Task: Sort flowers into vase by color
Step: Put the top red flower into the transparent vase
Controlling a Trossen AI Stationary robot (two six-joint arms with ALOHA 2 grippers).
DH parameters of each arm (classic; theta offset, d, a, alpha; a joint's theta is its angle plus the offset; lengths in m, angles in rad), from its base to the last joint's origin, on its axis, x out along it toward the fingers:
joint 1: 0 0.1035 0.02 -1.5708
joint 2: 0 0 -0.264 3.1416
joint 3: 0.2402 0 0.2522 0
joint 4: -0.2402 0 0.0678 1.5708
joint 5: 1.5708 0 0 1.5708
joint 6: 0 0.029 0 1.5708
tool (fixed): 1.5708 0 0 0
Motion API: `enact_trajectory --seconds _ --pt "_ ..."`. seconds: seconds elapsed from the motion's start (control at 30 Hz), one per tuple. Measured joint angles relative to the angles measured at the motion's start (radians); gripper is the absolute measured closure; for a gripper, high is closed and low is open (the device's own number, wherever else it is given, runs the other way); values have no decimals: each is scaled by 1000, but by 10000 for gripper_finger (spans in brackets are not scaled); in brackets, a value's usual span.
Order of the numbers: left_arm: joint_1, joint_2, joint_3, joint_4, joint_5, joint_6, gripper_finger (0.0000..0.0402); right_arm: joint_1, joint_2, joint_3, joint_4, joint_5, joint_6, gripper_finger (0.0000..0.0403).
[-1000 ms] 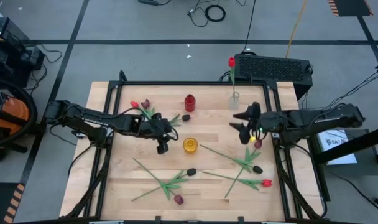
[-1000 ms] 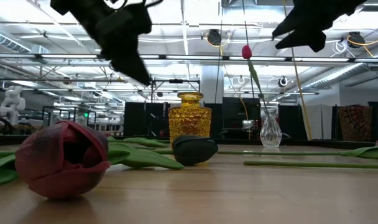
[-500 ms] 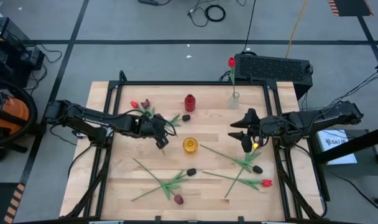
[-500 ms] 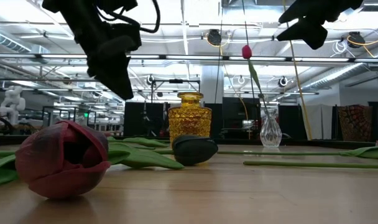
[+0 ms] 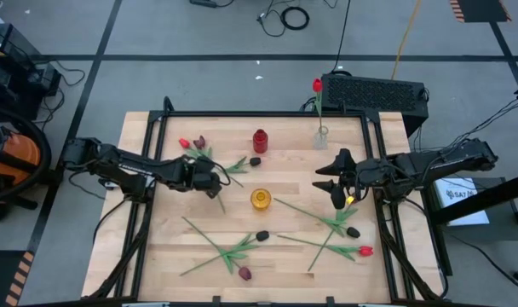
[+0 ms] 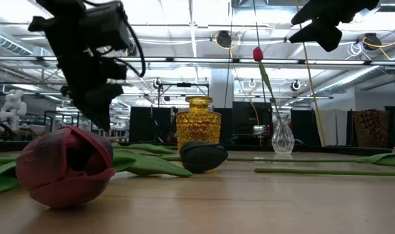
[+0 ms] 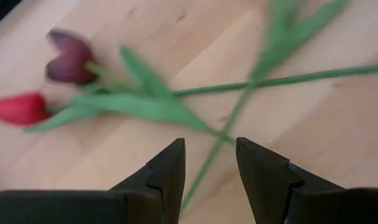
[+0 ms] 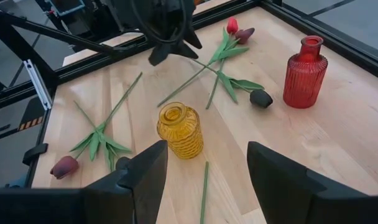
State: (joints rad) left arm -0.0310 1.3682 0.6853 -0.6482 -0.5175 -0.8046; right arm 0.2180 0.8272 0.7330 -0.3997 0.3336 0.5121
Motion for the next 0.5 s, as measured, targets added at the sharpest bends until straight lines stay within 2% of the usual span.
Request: enact_trajectory --seconds 0.17,0.4,0.5 --pt "46 0 -23 -27 -57 -147 252 0 0 0 2 0 -1 190" --pt "109 -3 -23 -134 -77 -252 252 0 0 0 2 0 -19 190" --pt "136 -3 -23 -182 -136 -272 252 0 0 0 2 0 -19 190"
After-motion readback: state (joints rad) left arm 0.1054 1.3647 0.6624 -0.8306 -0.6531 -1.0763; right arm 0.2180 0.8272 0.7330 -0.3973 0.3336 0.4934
